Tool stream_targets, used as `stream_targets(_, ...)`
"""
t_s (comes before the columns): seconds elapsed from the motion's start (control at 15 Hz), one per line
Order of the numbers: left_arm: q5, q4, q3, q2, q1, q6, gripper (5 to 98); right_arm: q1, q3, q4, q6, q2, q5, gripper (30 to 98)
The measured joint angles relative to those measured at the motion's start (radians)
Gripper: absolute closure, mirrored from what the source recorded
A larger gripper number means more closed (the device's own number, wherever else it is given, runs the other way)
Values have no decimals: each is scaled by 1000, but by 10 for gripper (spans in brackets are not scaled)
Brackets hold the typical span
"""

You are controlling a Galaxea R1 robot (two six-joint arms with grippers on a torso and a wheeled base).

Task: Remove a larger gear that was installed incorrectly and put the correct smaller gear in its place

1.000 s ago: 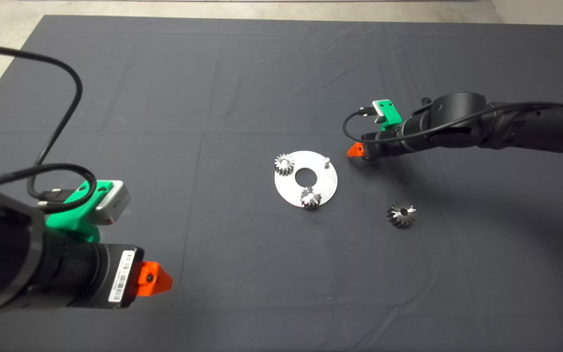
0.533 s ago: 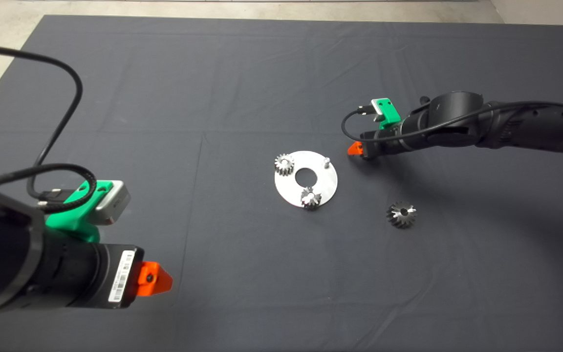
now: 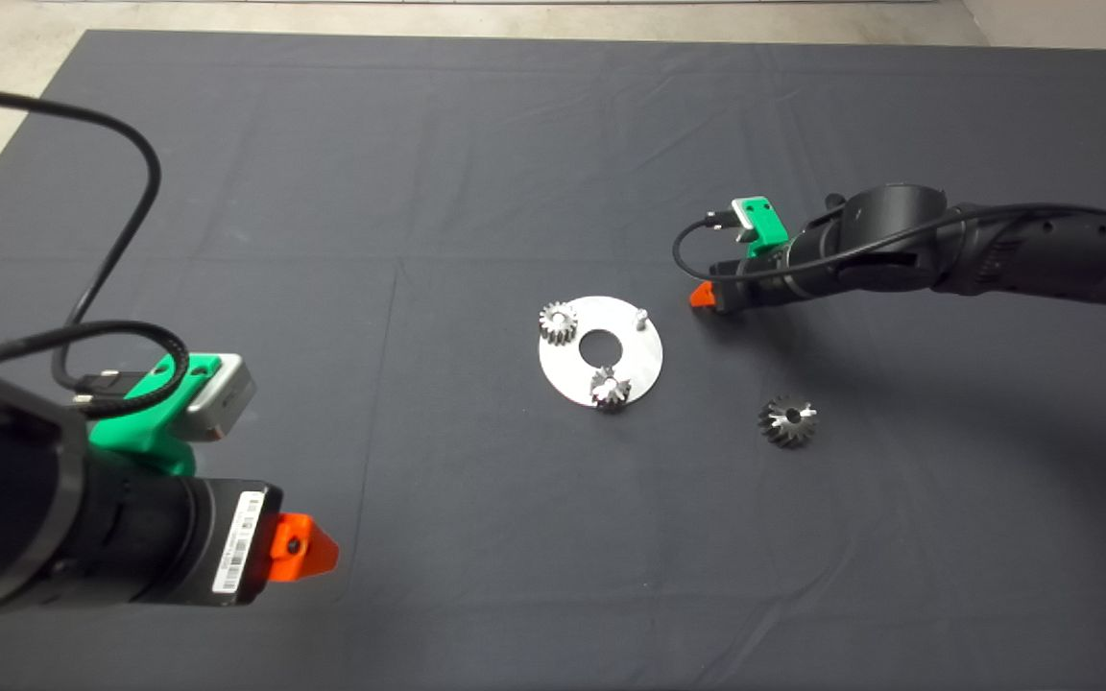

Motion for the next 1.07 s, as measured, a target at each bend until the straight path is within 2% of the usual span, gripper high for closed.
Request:
stream_targets(0.13, 0, 0, 0, 0, 0, 0, 58, 0, -1, 0, 1, 0, -3, 619)
stream_targets(0.27, 0, 0, 0, 0, 0, 0, 58, 0, -2, 0, 1, 0, -4, 625)
stream_targets(0.4, 0, 0, 0, 0, 0, 0, 58, 0, -3, -1, 1, 0, -9, 669)
stream_targets(0.53, 0, 0, 0, 0, 0, 0, 58, 0, -3, -2, 1, 0, -9, 673)
stream_targets(0.6, 0, 0, 0, 0, 0, 0, 58, 0, -3, -2, 1, -1, -10, 701)
stream_targets(0.8, 0, 0, 0, 0, 0, 0, 58, 0, -4, -3, 1, 0, -9, 722)
stream_targets(0.87, 0, 0, 0, 0, 0, 0, 58, 0, -4, -3, 1, 0, -5, 761)
stream_targets(1.0, 0, 0, 0, 0, 0, 0, 58, 0, -4, -3, 1, 0, -3, 765)
stream_targets(1.07, 0, 0, 0, 0, 0, 0, 58, 0, -4, -3, 1, 0, 0, 799)
